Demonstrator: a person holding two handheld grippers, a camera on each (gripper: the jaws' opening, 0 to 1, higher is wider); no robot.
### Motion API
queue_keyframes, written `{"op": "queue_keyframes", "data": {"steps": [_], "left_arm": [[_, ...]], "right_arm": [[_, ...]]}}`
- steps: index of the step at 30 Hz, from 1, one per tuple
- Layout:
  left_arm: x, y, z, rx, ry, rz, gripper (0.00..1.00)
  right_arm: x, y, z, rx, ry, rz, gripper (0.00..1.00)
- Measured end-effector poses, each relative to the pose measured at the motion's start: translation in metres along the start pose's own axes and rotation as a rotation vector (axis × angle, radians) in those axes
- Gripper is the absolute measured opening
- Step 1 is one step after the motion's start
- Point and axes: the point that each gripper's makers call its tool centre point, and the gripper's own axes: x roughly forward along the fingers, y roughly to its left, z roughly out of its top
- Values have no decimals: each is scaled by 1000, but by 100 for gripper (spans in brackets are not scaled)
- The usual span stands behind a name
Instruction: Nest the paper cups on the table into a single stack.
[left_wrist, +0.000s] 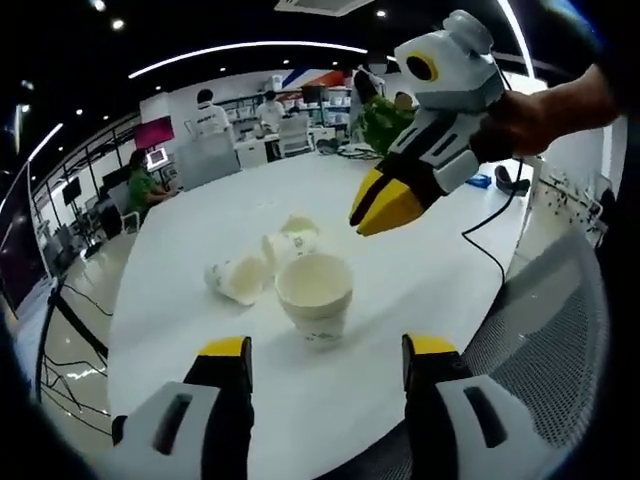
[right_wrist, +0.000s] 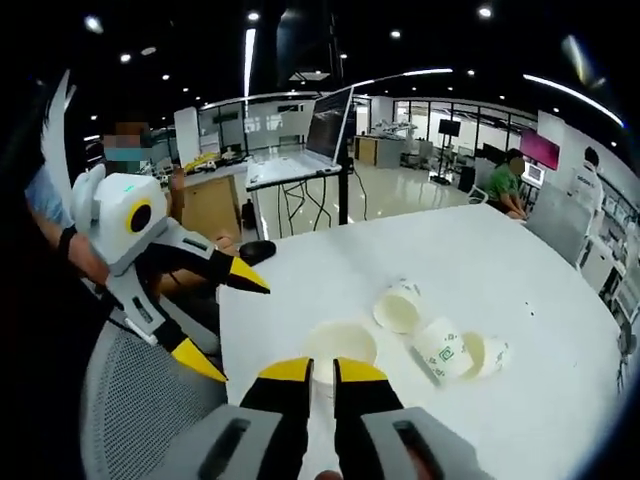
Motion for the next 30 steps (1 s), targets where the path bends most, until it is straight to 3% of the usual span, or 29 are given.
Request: {"op": "queue_keyframes", "data": {"steps": [12, 19, 21, 25, 30], "left_arm": [[4, 7, 13, 65, -24, 10, 57], [7, 19, -3, 82, -2, 35, 56], [6, 25, -1, 85, -10, 47, 55], [3, 40, 2, 41, -30, 78, 54], [-3, 55, 18, -54, -108, 116, 54]], "right_arm": [[-7, 10, -9, 30, 6, -22, 5], [-11, 8, -15, 52, 14, -43, 5], [-13, 8, -16, 53, 17, -47, 5], [-14, 8, -20, 61, 23, -54, 5], [-16, 10, -24, 73, 26, -61, 5]]}}
